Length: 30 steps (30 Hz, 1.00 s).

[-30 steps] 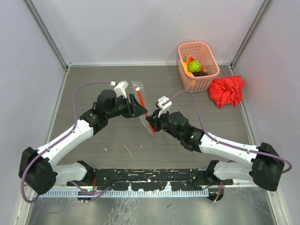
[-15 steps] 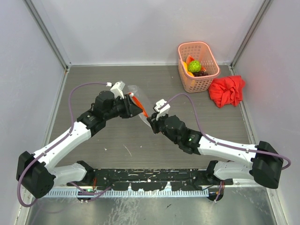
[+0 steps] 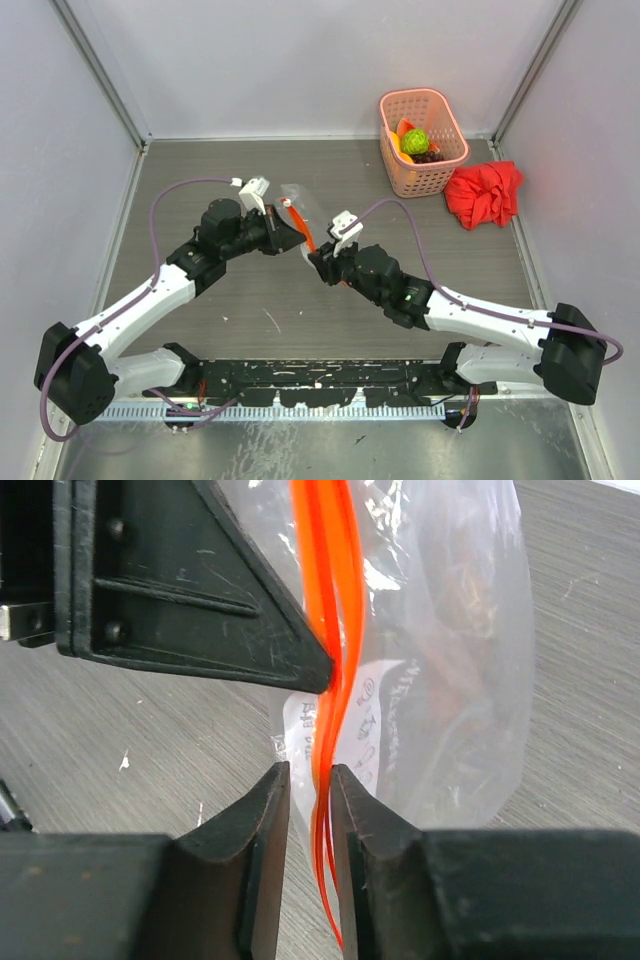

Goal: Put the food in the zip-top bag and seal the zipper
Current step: Open the zipper of the food storage bag.

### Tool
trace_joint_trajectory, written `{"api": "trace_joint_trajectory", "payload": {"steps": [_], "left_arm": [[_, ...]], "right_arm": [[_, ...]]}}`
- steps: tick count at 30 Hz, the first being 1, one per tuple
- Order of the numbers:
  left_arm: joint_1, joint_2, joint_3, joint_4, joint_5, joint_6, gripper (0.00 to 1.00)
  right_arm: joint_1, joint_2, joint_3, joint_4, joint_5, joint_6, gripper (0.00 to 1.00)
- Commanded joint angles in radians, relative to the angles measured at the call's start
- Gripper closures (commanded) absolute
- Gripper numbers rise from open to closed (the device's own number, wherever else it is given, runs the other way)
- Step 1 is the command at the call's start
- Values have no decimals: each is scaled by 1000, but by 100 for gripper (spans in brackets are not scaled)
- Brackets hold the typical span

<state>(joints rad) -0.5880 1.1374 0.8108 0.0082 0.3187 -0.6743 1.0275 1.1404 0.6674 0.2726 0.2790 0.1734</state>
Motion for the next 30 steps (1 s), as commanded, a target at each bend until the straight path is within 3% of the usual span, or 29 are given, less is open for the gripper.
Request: {"api": "trace_joint_trajectory", "payload": {"steps": [1, 4, 14, 30], "left_arm": [[1, -37, 5, 89, 87, 80, 100], [1, -45, 7, 78, 108, 109, 100], [1, -63, -3, 89, 176, 148, 100], [1, -87, -25, 114, 220, 178, 100]], "right_arm": [[-38, -57, 25, 53, -139, 13, 67], [-94, -79, 22, 60, -220, 65, 62], [-179, -80, 29, 78, -304, 133, 63], [-241, -88, -19, 97, -398, 149, 74]]}}
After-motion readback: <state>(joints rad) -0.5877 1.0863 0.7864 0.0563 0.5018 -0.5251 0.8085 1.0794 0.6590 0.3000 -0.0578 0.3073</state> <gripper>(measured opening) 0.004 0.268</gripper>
